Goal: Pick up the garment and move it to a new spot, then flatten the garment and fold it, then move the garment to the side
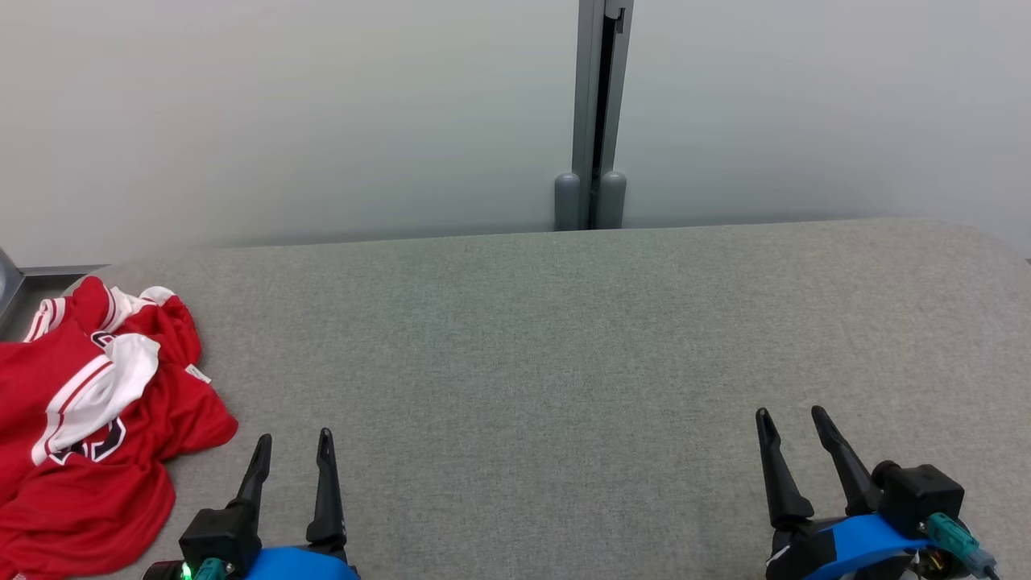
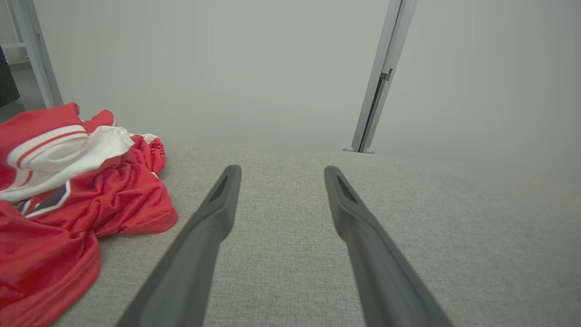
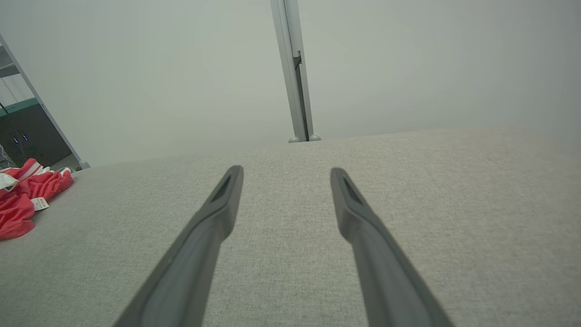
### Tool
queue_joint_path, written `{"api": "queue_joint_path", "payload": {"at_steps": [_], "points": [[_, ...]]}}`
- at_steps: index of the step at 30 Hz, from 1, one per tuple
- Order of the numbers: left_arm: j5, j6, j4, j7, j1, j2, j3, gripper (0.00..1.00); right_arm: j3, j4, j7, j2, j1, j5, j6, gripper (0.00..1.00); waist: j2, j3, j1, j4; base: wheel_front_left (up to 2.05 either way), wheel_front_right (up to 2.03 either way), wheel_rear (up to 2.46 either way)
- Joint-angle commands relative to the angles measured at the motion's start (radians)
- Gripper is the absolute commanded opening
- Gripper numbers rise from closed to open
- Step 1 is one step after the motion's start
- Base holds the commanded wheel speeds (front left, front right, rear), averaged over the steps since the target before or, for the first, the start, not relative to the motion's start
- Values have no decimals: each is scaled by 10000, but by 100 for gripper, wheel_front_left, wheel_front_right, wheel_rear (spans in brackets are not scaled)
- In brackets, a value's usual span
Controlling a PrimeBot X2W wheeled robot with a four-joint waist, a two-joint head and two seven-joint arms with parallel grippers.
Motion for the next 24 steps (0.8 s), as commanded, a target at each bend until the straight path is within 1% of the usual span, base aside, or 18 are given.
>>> {"api": "queue_joint_path", "payload": {"at_steps": [1, 4, 18, 21, 24], "points": [[176, 35, 40, -71, 82, 19, -31, 100, 9, 17, -66, -76, 92, -185, 25, 100, 0, -6, 0, -4, 0, 0, 0], [329, 62, 138, -133, 63, 20, -76, 100, 10, 39, -73, -77, 90, -378, 24, 100, 0, -28, 0, -15, 0, 0, 0], [147, 32, 305, -123, 14, 41, -73, 100, 17, 18, -41, -74, 164, -208, 25, 100, 0, -67, 0, -36, 0, 0, 0], [138, 17, 279, -123, -19, 52, -80, 100, -18, -27, -52, -71, 219, -198, 26, 100, 0, -52, 0, 73, 0, 0, 0], [152, 43, 192, -123, -78, 58, -73, 100, -99, -74, -59, -69, 269, -237, 25, 100, 0, -33, 0, 354, 0, 0, 0]]}}
